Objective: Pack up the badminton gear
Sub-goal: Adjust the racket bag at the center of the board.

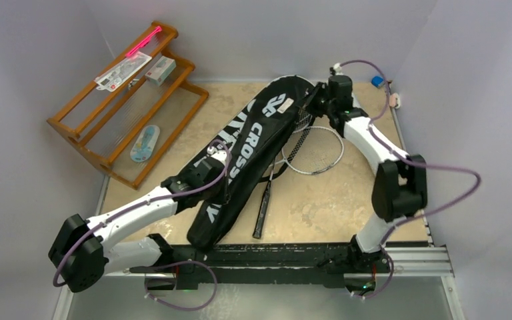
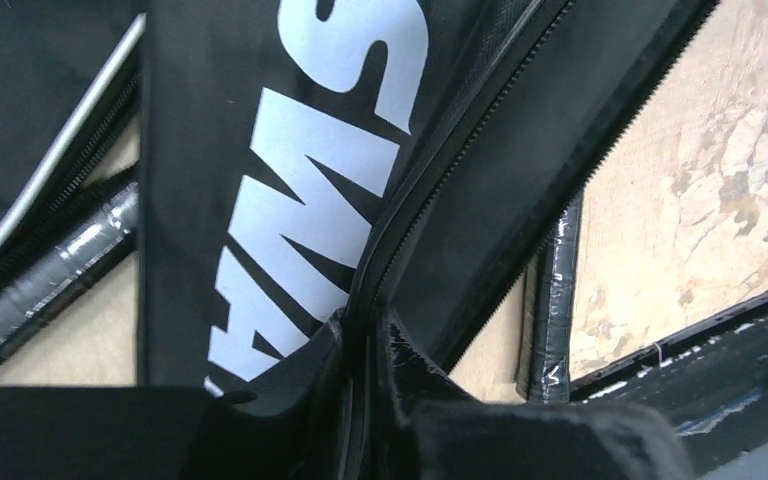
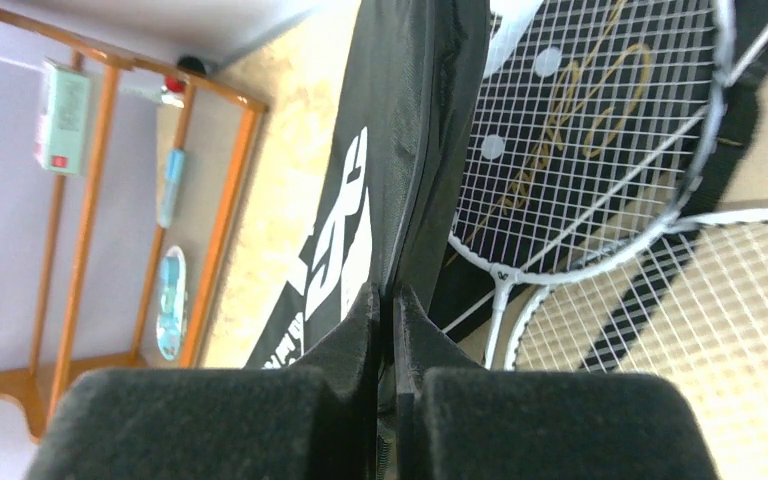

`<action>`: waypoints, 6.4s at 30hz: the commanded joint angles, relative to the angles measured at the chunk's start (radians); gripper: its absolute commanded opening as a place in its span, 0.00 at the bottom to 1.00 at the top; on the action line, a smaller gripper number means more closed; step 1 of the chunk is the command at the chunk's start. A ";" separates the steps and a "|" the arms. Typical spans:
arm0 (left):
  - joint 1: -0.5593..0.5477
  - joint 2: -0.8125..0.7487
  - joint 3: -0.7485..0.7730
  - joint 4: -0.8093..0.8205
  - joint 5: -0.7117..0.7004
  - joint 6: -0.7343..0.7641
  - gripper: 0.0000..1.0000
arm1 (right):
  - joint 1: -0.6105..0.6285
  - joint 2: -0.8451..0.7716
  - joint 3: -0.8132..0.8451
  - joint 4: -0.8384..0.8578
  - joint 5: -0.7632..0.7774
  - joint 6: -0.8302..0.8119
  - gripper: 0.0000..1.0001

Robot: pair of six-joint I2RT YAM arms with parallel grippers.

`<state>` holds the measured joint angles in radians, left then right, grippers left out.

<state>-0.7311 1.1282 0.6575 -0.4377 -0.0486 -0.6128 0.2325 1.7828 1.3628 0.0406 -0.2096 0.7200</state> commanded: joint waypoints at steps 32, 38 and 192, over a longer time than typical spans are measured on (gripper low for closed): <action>-0.404 0.422 0.644 0.046 -0.221 0.354 0.81 | 0.012 -0.812 -0.322 -0.535 0.214 0.172 0.00; -0.446 0.482 0.676 0.068 -0.241 0.352 0.81 | 0.012 -0.813 -0.326 -0.542 0.215 0.185 0.00; -0.323 0.073 0.378 0.211 -0.147 0.635 0.75 | 0.009 -0.594 -0.180 -0.481 0.301 0.033 0.00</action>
<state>-1.0607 1.2411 1.0447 -0.2649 -0.1921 -0.0059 0.2390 1.3487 1.3605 -0.6971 0.2111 0.9871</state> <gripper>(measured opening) 0.726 0.045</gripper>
